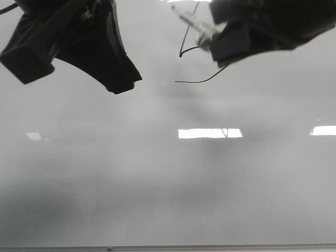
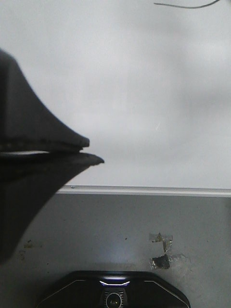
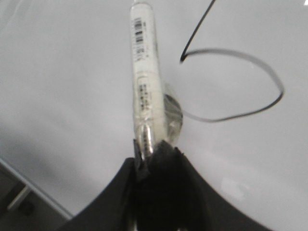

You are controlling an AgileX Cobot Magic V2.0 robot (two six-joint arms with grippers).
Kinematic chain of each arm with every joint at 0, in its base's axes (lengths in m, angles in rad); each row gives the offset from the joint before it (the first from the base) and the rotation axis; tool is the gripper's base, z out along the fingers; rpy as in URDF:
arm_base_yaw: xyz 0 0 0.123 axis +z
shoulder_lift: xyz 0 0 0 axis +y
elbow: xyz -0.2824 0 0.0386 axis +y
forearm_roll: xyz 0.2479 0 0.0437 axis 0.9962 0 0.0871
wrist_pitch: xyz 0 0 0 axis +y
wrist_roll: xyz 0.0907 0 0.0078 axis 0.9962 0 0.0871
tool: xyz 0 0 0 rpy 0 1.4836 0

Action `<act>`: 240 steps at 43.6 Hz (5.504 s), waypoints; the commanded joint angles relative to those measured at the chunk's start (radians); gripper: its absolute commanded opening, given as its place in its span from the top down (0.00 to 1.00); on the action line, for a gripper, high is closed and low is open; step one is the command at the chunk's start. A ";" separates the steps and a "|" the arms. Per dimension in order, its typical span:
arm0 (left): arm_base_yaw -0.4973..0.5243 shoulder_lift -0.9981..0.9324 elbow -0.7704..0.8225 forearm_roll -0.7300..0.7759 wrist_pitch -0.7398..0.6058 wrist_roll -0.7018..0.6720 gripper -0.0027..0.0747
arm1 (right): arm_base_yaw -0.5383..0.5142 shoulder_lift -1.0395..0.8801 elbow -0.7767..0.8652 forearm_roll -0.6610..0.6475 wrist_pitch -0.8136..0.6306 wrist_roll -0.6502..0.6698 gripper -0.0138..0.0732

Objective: Write number 5 on whiteboard

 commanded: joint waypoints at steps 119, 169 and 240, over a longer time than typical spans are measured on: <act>-0.006 -0.114 -0.193 -0.139 0.109 0.008 0.34 | 0.214 -0.186 -0.098 -0.730 0.381 -0.046 0.91; -0.056 -0.086 -0.194 -0.176 0.168 0.068 0.99 | 0.245 -0.186 -0.098 -0.685 0.343 -0.015 0.56; 0.718 -0.886 0.628 -0.812 -0.515 0.015 0.99 | -0.422 -1.034 0.383 -0.685 0.150 0.687 0.92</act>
